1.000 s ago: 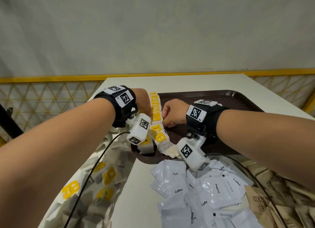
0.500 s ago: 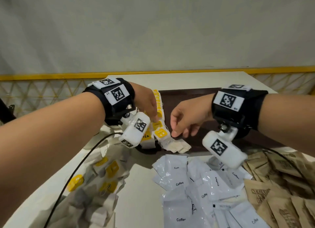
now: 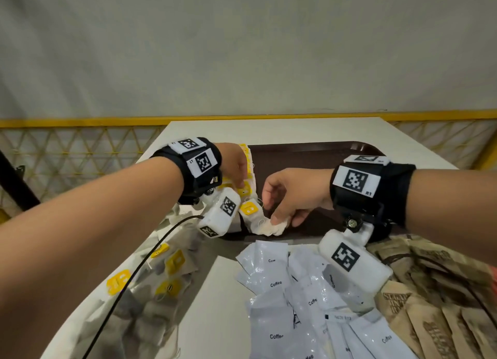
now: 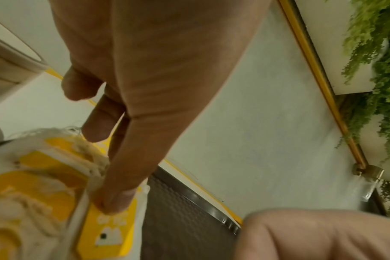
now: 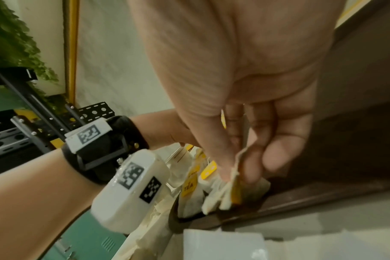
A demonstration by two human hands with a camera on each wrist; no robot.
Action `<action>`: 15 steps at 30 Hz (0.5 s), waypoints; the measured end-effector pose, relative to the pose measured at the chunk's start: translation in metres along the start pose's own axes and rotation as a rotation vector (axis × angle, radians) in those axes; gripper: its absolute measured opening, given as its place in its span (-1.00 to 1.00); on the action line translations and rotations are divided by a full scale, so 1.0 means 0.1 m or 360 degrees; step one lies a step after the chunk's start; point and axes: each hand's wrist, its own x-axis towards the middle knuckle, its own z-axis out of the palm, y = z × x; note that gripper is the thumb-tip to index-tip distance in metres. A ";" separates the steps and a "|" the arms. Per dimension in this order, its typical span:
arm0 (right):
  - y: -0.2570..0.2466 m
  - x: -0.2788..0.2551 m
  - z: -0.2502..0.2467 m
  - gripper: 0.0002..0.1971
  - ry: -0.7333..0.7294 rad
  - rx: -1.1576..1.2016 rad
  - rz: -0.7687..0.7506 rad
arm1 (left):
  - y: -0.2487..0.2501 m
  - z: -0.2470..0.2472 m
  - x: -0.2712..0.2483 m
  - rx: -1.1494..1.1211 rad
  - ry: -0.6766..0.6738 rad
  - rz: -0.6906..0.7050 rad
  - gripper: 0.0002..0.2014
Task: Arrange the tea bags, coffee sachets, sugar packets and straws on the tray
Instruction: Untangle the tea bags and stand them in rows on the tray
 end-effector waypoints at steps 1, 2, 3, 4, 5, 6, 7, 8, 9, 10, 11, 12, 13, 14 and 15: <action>0.01 0.00 -0.01 -0.77 -0.0005 0.0039 -0.0027 | -0.02 -0.01 0.00 -0.0036 0.0047 0.0002 -0.81; 0.03 0.00 -0.02 -0.80 -0.0002 0.0069 -0.0051 | -0.03 -0.01 0.00 -0.0058 0.0085 0.0008 -0.83; 0.05 0.00 -0.03 -0.80 0.0004 0.0085 -0.0077 | -0.05 -0.03 -0.01 -0.0069 0.0088 0.0015 -0.85; 0.07 -0.01 -0.03 -0.77 0.0004 0.0087 -0.0108 | -0.06 -0.04 -0.02 -0.0072 0.0045 0.0019 -0.85; 0.09 -0.01 -0.03 -0.73 -0.0010 0.0076 -0.0143 | -0.05 -0.05 -0.04 -0.0061 -0.0038 0.0018 -0.82; 0.10 -0.01 -0.02 -0.72 -0.0042 0.0053 -0.0177 | -0.04 -0.05 -0.07 -0.0032 -0.0138 0.0016 -0.77; 0.10 -0.02 -0.02 -0.71 -0.0078 0.0012 -0.0210 | -0.02 -0.03 -0.09 0.0008 -0.0231 0.0014 -0.70; 0.09 -0.03 -0.01 -0.70 -0.0103 -0.0043 -0.0232 | 0.00 -0.02 -0.11 0.0047 -0.0305 0.0015 -0.64; 0.10 -0.02 -0.01 -0.69 -0.0107 -0.0099 -0.0241 | 0.04 0.00 -0.12 0.0080 -0.0354 0.0019 -0.59; 0.09 -0.02 -0.01 -0.70 -0.0097 -0.0131 -0.0244 | 0.06 0.01 -0.13 0.0105 -0.0383 0.0023 -0.56; 0.09 -0.01 0.01 -0.73 -0.0080 -0.0125 -0.0250 | 0.09 0.02 -0.13 0.0123 -0.0402 0.0024 -0.55; 0.08 0.01 0.02 -0.77 -0.0060 -0.0085 -0.0257 | 0.11 0.03 -0.13 0.0132 -0.0420 0.0025 -0.55; 0.08 0.03 0.04 -0.81 -0.0038 -0.0020 -0.0253 | 0.13 0.03 -0.13 0.0140 -0.0438 0.0027 -0.56; 0.09 0.04 0.05 -0.84 -0.0017 0.0053 -0.0244 | 0.15 0.03 -0.13 0.0151 -0.0459 0.0033 -0.57; 0.09 0.06 0.06 -0.87 0.0000 0.0110 -0.0232 | 0.16 0.03 -0.13 0.0166 -0.0481 0.0044 -0.60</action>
